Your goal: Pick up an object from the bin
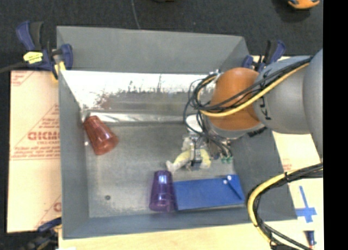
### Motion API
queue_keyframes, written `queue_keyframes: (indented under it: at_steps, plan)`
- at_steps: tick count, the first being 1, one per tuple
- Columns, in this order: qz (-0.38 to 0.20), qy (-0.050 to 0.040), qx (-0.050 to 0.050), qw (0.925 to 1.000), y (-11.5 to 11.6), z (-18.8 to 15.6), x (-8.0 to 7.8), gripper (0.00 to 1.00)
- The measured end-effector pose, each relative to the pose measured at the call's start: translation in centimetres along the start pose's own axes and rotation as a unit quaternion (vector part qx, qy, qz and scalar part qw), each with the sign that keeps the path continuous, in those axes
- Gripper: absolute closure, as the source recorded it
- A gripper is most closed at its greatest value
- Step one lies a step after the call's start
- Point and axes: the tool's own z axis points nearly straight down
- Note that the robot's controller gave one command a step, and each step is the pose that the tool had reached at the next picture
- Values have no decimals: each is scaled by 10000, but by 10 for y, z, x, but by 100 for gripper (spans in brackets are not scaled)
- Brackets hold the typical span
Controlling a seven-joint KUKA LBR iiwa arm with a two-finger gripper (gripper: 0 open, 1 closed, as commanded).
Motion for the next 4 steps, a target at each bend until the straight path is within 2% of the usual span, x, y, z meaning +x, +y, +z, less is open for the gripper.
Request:
queue_keyframes:
  at_steps: [4]
  plan:
    - [19, -15, 7, 10000, -1, -87, -2, 100]
